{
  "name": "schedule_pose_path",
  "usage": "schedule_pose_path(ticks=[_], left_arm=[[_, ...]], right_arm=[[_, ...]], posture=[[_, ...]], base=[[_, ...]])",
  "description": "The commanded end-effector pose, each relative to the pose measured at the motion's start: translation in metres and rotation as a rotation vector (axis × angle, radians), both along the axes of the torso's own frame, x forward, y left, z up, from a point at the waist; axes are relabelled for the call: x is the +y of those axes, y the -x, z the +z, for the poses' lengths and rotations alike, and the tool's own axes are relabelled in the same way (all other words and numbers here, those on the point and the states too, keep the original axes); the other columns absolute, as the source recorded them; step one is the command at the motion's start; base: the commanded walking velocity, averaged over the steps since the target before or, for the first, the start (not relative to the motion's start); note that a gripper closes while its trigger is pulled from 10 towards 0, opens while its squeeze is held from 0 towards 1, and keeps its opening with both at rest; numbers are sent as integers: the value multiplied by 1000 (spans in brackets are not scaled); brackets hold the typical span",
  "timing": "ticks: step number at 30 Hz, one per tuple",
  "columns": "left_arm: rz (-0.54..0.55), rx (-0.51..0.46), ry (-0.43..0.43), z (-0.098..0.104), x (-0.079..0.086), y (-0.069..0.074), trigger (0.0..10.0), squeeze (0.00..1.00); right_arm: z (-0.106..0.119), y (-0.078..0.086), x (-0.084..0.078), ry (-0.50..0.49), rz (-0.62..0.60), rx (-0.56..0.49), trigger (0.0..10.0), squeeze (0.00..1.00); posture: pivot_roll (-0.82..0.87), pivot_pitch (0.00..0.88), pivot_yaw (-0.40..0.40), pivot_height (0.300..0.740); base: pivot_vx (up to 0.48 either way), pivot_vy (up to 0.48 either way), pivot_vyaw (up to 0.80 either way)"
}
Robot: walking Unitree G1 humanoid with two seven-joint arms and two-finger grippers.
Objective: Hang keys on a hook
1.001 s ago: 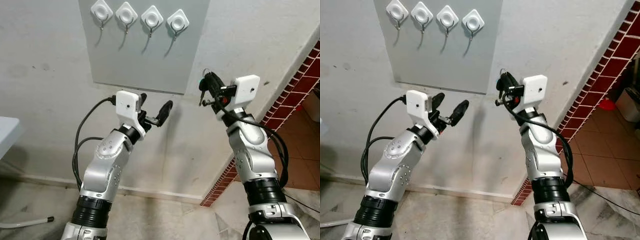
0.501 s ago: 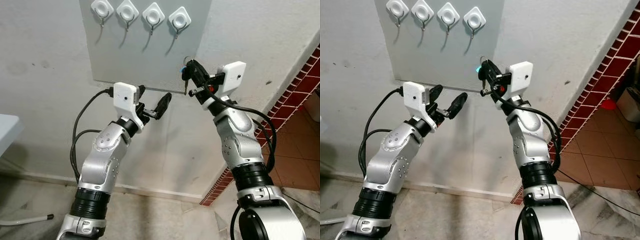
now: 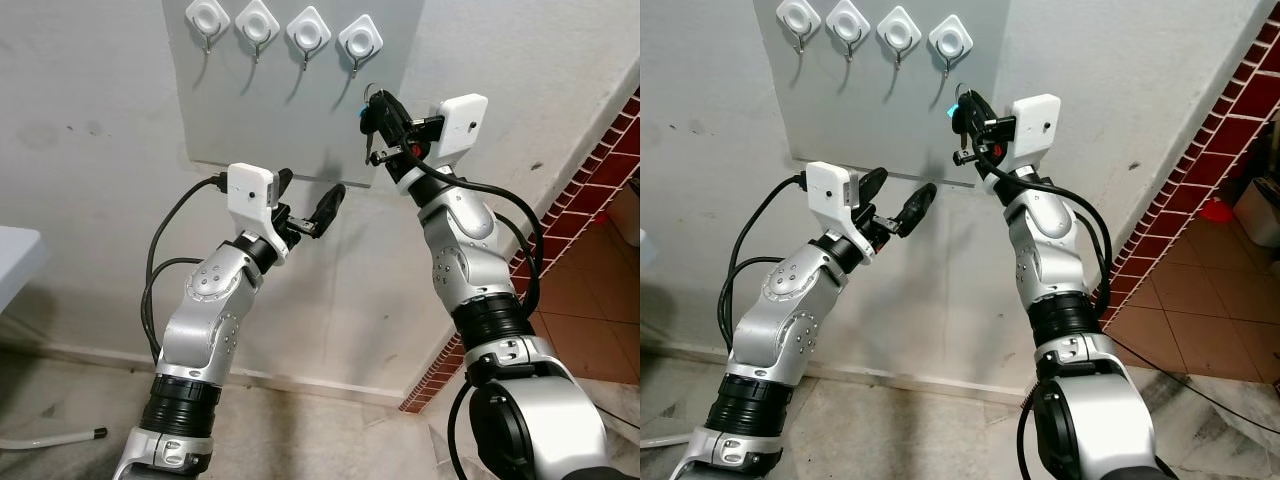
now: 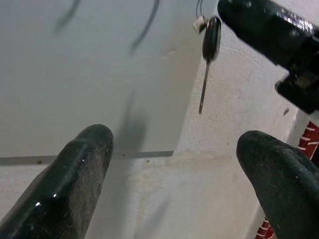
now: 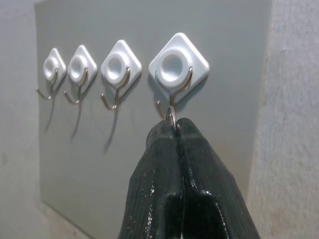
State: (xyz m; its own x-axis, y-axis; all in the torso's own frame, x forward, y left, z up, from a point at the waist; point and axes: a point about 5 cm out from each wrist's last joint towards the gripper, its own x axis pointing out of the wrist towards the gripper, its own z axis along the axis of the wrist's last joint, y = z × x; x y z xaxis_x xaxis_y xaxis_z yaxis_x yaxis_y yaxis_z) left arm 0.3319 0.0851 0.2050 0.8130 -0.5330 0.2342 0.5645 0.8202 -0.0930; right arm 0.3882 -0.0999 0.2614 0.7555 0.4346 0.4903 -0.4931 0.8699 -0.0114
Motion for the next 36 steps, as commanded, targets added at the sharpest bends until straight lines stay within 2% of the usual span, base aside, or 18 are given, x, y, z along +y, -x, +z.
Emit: schedule_pose_path(ticks=[1, 11, 24, 36], left_arm=[[-20, -22, 5, 8, -4, 1, 10000, 0], [-32, -29, 13, 14, -5, 2, 10000, 0], [-38, -23, 27, 15, -6, 4, 10000, 0], [-36, -9, 42, 15, -6, 5, 10000, 0]], right_arm=[[11, -2, -1, -9, -16, -37, 10000, 0], [17, -8, 3, -14, -45, -44, 10000, 0], [24, -12, 7, 27, -45, -58, 10000, 0], [38, -12, 11, 130, -67, -141, 10000, 0]], posture=[[6, 67, -89, 714], [10, 79, -87, 714], [12, 89, -89, 714], [11, 93, -92, 714]], base=[[0, 0, 0], [0, 0, 0], [0, 0, 0], [0, 0, 0]])
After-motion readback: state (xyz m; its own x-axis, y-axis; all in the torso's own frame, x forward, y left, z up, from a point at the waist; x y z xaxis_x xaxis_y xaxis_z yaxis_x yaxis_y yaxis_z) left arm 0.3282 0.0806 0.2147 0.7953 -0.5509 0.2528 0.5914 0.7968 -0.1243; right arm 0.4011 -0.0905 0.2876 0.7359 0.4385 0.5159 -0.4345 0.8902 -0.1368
